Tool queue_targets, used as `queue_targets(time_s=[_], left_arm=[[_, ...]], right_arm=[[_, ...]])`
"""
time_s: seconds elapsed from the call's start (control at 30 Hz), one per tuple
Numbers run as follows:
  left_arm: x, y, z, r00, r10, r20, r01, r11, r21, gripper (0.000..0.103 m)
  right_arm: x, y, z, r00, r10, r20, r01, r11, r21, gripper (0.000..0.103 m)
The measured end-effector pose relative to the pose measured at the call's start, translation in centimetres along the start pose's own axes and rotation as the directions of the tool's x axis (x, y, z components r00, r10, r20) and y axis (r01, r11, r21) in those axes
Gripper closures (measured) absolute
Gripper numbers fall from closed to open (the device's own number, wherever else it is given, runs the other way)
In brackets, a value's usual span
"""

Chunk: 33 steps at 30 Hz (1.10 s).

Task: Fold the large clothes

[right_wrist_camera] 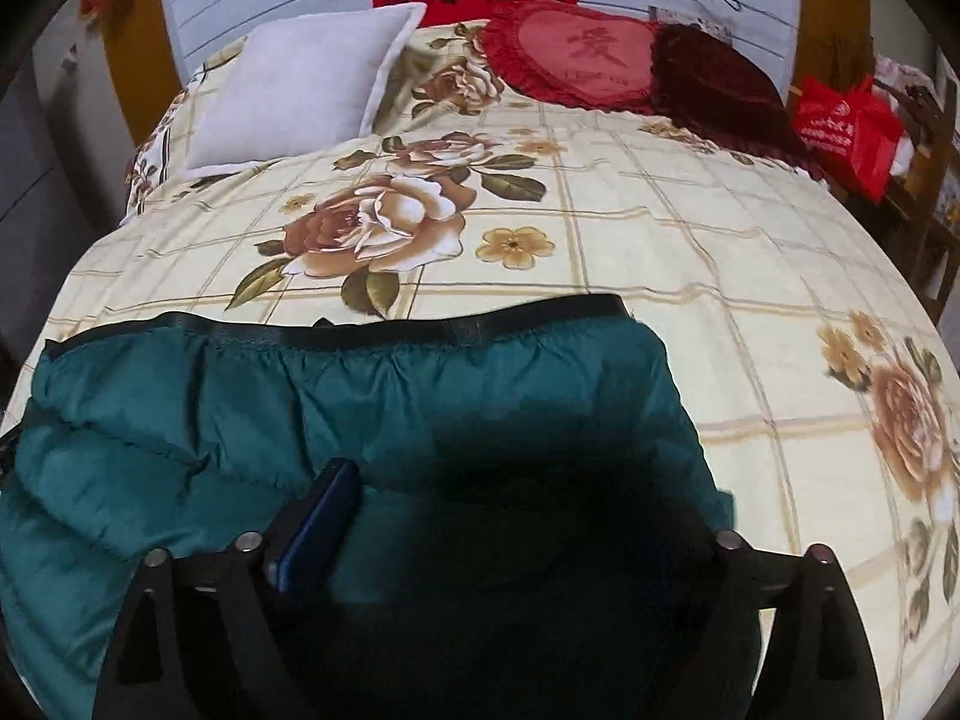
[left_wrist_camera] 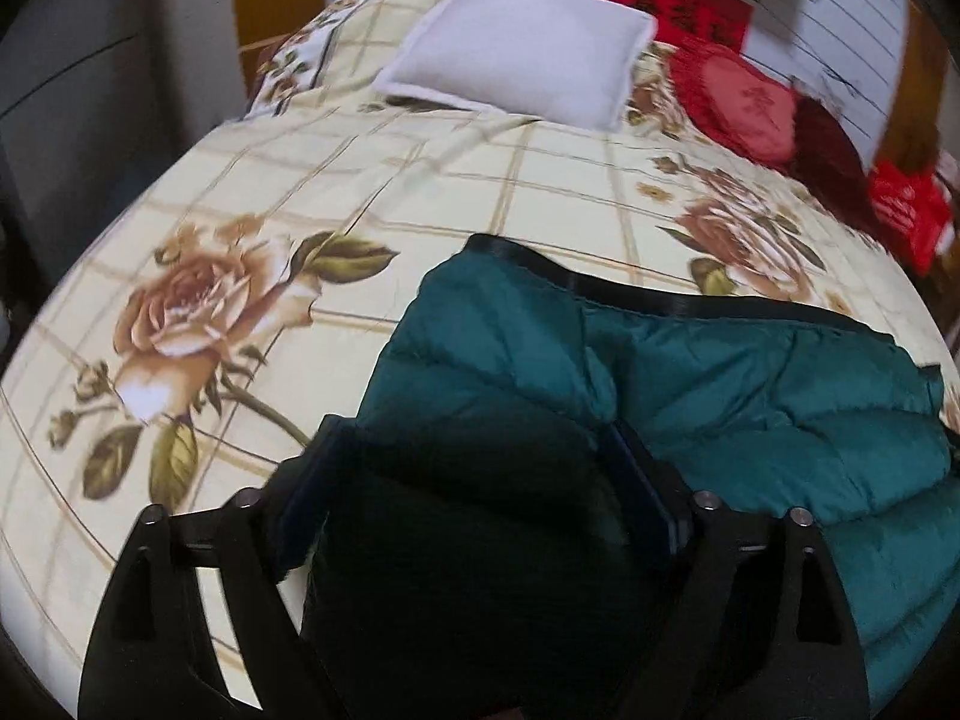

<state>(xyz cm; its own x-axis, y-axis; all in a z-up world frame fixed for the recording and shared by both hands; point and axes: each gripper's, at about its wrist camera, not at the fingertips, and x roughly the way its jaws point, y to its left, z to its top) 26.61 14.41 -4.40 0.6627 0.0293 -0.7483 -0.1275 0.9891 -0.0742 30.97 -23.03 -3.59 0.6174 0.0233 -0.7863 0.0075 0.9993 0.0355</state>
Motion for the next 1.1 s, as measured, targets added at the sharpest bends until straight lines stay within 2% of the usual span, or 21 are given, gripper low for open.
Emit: queue_targets(time_s=[0.2,0.37,0.43,0.47,0.5,0.6,0.67,0.77,0.8,0.87,0.93,1.0,1.1], left_arm=[[1.7,0.0,0.2,1.0,0.015,-0.015,-0.015,0.998,-0.053,0.011],[1.7,-0.2,0.6,0.999,0.018,-0.044,-0.02,0.999,-0.046,0.011],[1.0,0.2,1.0,0.997,0.01,-0.074,-0.013,0.999,-0.041,0.011],[-0.4,0.7,1.3,0.998,-0.011,-0.066,0.008,0.999,-0.04,0.011],[-1.4,1.0,1.4,0.998,-0.028,-0.05,0.026,0.999,-0.039,0.011],[-6.3,2.5,1.5,0.993,-0.114,0.037,0.114,0.993,0.0,0.011],[-9.1,3.8,-0.1,0.98,-0.188,0.062,0.187,0.982,0.034,0.011],[-9.9,4.8,-3.7,0.961,-0.273,0.031,0.271,0.96,0.074,0.011],[-9.9,4.8,-4.4,0.959,-0.28,0.03,0.277,0.957,0.08,0.011],[-9.1,4.7,-6.4,0.949,-0.314,-0.009,0.314,0.947,0.069,0.011],[-8.1,4.4,-7.6,0.942,-0.333,-0.043,0.335,0.942,0.031,0.011],[-6.8,4.4,-8.5,0.922,-0.379,-0.08,0.378,0.925,-0.03,0.011],[-5.2,5.1,-9.5,0.891,-0.44,-0.112,0.414,0.889,-0.195,0.004]], right_arm=[[2.3,0.1,1.7,1.0,0.016,-0.006,-0.016,1.0,-0.002,0.01],[2.3,0.1,1.9,1.0,0.023,-0.017,-0.023,1.0,0.001,0.011],[0.5,0.4,2.1,1.0,0.005,-0.013,-0.005,1.0,-0.025,0.012],[-1.3,0.4,2.0,0.999,0.034,0.027,-0.033,0.999,-0.034,0.012],[-3.5,0.1,1.8,0.994,0.071,0.081,-0.068,0.997,-0.04,0.012],[-9.8,-2.1,0.4,0.971,0.117,0.209,-0.115,0.993,-0.021,0.012],[-12.0,-3.6,-1.1,0.96,0.171,0.221,-0.175,0.985,0.001,0.012],[-13.6,-5.7,-5.3,0.946,0.242,0.214,-0.257,0.965,0.046,0.012],[-13.7,-6.3,-7.2,0.942,0.255,0.218,-0.275,0.959,0.068,0.012],[-13.1,-6.9,-10.0,0.949,0.232,0.213,-0.262,0.957,0.126,0.012],[-11.9,-7.8,-12.3,0.945,0.253,0.209,-0.298,0.928,0.225,0.012],[-10.5,-8.4,-14.1,0.927,0.322,0.189,-0.368,0.874,0.316,0.012],[-8.4,-8.0,-15.2,0.904,0.4,0.149,-0.426,0.824,0.373,0.01]])
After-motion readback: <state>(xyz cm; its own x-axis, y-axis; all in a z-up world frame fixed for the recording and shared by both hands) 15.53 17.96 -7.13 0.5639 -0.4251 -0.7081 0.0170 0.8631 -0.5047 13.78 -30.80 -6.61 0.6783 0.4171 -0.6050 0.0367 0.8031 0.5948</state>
